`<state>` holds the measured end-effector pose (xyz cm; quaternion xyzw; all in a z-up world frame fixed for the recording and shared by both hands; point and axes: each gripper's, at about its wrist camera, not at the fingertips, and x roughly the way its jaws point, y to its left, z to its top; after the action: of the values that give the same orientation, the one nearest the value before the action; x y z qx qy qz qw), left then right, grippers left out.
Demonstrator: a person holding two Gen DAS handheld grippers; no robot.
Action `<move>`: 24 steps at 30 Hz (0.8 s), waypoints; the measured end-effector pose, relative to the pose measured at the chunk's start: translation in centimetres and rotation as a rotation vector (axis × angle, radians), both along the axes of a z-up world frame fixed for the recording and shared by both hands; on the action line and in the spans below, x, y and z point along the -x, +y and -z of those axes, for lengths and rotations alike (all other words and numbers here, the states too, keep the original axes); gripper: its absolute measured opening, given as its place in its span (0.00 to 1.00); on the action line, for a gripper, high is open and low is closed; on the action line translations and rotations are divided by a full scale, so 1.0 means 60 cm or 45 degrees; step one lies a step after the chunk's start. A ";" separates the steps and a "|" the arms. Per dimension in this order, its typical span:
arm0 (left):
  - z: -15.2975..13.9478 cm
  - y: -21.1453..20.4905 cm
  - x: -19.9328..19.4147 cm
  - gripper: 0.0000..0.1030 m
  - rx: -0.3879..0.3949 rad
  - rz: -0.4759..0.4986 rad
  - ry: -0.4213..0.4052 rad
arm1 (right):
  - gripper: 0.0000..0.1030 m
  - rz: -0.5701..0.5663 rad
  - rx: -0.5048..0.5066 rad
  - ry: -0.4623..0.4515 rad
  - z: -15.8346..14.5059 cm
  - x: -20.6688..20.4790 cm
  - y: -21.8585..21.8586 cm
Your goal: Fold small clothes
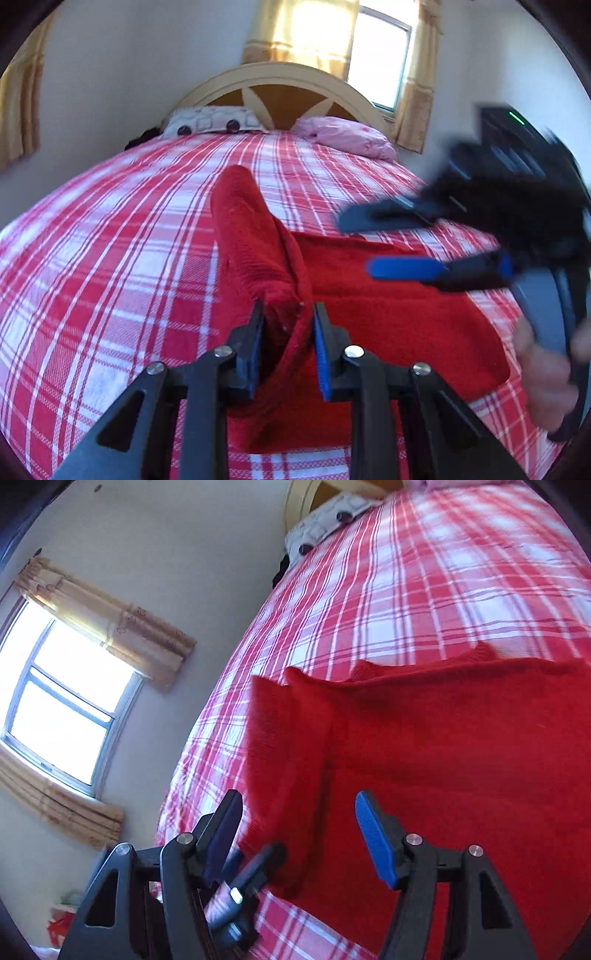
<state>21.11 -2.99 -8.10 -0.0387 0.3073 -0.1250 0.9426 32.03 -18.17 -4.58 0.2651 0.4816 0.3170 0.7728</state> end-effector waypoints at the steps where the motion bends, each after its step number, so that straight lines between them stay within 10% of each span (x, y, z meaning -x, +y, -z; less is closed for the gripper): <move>1: 0.000 -0.005 0.000 0.21 -0.007 0.012 -0.004 | 0.74 -0.018 -0.020 0.015 0.002 -0.008 0.001; 18: 0.022 -0.024 0.004 0.19 -0.012 0.088 -0.003 | 0.76 -0.121 -0.009 0.111 0.105 -0.143 0.093; 21: 0.022 -0.021 0.007 0.19 -0.010 0.078 -0.003 | 0.19 -0.147 0.085 0.080 0.109 -0.142 0.110; 24: 0.020 -0.020 0.007 0.19 0.010 0.083 0.013 | 0.17 -0.122 0.104 0.040 0.098 -0.134 0.106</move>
<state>20.68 -4.17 -9.31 -0.0329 0.3126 -0.1567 0.9363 40.06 -11.83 -10.44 0.2150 0.5184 0.3295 0.7593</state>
